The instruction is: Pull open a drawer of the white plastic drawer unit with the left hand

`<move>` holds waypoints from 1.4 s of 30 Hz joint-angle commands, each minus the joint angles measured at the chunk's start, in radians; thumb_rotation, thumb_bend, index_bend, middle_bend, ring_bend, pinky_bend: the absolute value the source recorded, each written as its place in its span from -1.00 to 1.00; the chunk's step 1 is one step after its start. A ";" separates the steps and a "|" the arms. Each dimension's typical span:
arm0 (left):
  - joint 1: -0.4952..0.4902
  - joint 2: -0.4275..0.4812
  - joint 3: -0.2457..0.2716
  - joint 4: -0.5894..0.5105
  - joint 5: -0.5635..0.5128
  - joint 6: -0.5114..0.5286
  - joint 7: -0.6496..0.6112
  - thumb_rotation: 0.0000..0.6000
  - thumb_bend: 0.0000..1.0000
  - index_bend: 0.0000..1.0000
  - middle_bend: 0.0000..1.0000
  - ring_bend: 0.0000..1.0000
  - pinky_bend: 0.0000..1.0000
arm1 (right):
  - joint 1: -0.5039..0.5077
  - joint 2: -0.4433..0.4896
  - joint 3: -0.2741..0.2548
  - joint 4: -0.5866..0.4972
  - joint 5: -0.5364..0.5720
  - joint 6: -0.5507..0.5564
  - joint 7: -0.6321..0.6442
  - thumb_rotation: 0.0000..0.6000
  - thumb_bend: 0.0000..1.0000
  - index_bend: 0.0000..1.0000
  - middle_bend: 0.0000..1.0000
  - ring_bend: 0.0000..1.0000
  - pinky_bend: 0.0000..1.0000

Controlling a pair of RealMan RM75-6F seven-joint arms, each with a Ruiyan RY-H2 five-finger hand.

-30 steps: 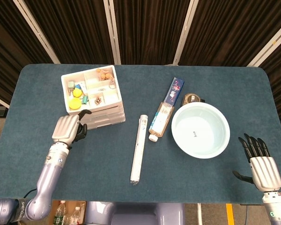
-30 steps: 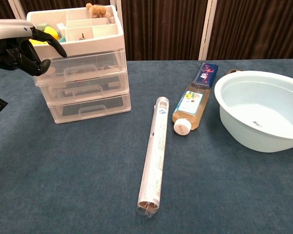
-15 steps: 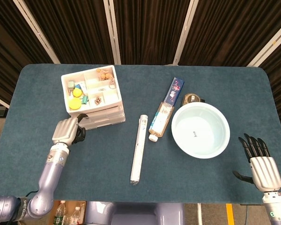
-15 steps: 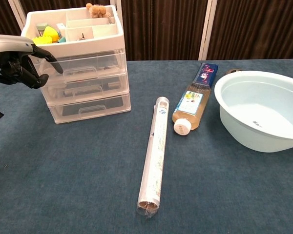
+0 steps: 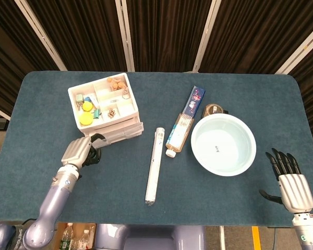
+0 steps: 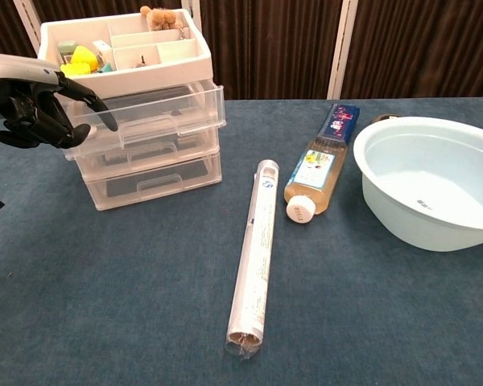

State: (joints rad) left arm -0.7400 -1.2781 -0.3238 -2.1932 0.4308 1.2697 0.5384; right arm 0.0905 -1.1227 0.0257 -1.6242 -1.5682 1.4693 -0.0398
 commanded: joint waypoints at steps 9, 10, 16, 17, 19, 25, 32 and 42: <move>0.011 0.012 0.052 -0.051 0.046 -0.020 -0.043 1.00 0.27 -0.37 1.00 1.00 0.92 | 0.000 0.000 0.001 0.000 0.000 0.001 0.001 1.00 -0.75 -1.00 -1.00 -1.00 -1.00; 0.013 0.012 0.060 -0.058 0.058 -0.021 -0.045 1.00 0.27 -0.37 1.00 1.00 0.92 | 0.000 0.000 0.001 0.000 0.000 0.001 0.002 1.00 -0.75 -1.00 -1.00 -1.00 -1.00; 0.024 0.014 0.096 -0.099 0.118 -0.019 -0.060 1.00 0.27 -0.37 1.00 1.00 0.92 | 0.000 0.000 0.000 0.001 0.000 0.000 0.002 1.00 -0.75 -1.00 -1.00 -1.00 -1.00; 0.025 0.016 0.099 -0.104 0.126 -0.019 -0.062 1.00 0.27 -0.37 1.00 1.00 0.92 | 0.000 0.000 0.000 0.001 0.000 0.000 0.002 1.00 -0.75 -1.00 -1.00 -1.00 -1.00; 0.025 0.019 0.106 -0.113 0.136 -0.021 -0.065 1.00 0.27 -0.37 1.00 1.00 0.92 | 0.000 0.000 0.000 0.001 0.000 0.000 0.001 1.00 -0.75 -1.00 -1.00 -1.00 -1.00; 0.022 0.025 0.120 -0.131 0.159 -0.020 -0.070 1.00 0.27 -0.43 1.00 1.00 0.92 | 0.000 0.000 0.000 0.000 0.000 0.001 0.000 1.00 -0.75 -1.00 -1.00 -1.00 -1.00; 0.034 0.028 0.177 -0.102 0.283 0.036 -0.010 1.00 -0.21 -0.80 0.96 0.85 0.87 | 0.000 0.001 0.000 0.001 0.001 -0.001 0.003 1.00 -0.75 -1.00 -1.00 -1.00 -1.00; 0.129 0.063 0.326 -0.049 0.571 0.170 0.091 1.00 -0.95 -0.90 -0.21 -0.19 0.09 | -0.001 0.002 0.002 0.002 0.004 0.001 0.004 1.00 -0.75 -1.00 -1.00 -1.00 -1.00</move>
State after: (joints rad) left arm -0.6499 -1.2359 -0.0455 -2.2591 0.9304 1.4011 0.6125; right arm 0.0897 -1.1211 0.0274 -1.6223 -1.5647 1.4705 -0.0357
